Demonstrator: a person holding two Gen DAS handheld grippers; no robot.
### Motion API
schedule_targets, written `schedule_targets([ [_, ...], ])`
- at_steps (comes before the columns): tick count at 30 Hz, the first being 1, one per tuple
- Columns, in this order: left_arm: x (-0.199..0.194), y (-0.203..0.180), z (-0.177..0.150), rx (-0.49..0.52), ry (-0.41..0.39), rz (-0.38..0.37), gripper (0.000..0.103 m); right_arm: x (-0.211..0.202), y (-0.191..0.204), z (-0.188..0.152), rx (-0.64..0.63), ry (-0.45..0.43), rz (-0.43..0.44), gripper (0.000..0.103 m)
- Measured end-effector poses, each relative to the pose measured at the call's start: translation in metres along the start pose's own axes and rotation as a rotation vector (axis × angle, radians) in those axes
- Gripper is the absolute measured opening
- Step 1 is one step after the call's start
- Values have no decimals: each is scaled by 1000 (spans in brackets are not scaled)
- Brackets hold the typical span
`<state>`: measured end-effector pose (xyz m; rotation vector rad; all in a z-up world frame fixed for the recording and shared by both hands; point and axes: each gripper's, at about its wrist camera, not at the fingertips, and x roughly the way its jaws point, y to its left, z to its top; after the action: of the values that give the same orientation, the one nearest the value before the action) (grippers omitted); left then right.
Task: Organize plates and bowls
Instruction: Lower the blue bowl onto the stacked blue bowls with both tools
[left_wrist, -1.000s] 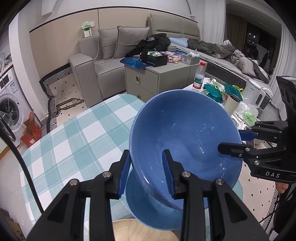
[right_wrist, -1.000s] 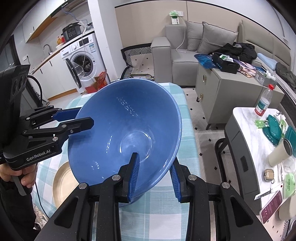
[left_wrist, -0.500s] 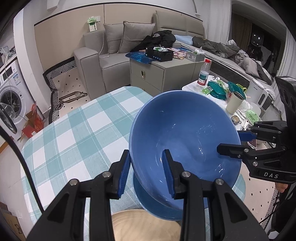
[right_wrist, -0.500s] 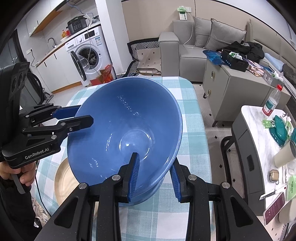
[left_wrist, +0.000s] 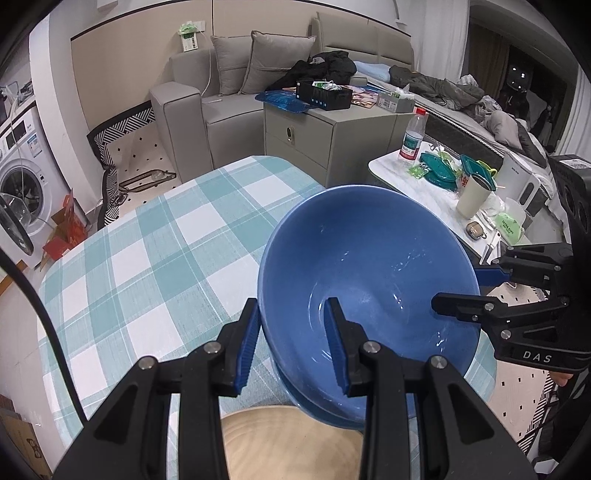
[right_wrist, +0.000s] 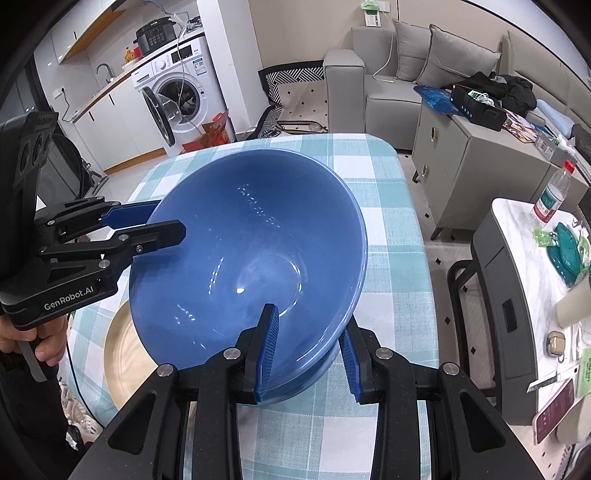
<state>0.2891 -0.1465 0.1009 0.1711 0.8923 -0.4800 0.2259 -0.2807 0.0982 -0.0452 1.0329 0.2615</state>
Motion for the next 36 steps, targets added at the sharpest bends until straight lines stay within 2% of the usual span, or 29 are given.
schedule_targets([
  [36,20,4,-20,5,66,-10,33,19,15,-10,-60,76,-39,34],
])
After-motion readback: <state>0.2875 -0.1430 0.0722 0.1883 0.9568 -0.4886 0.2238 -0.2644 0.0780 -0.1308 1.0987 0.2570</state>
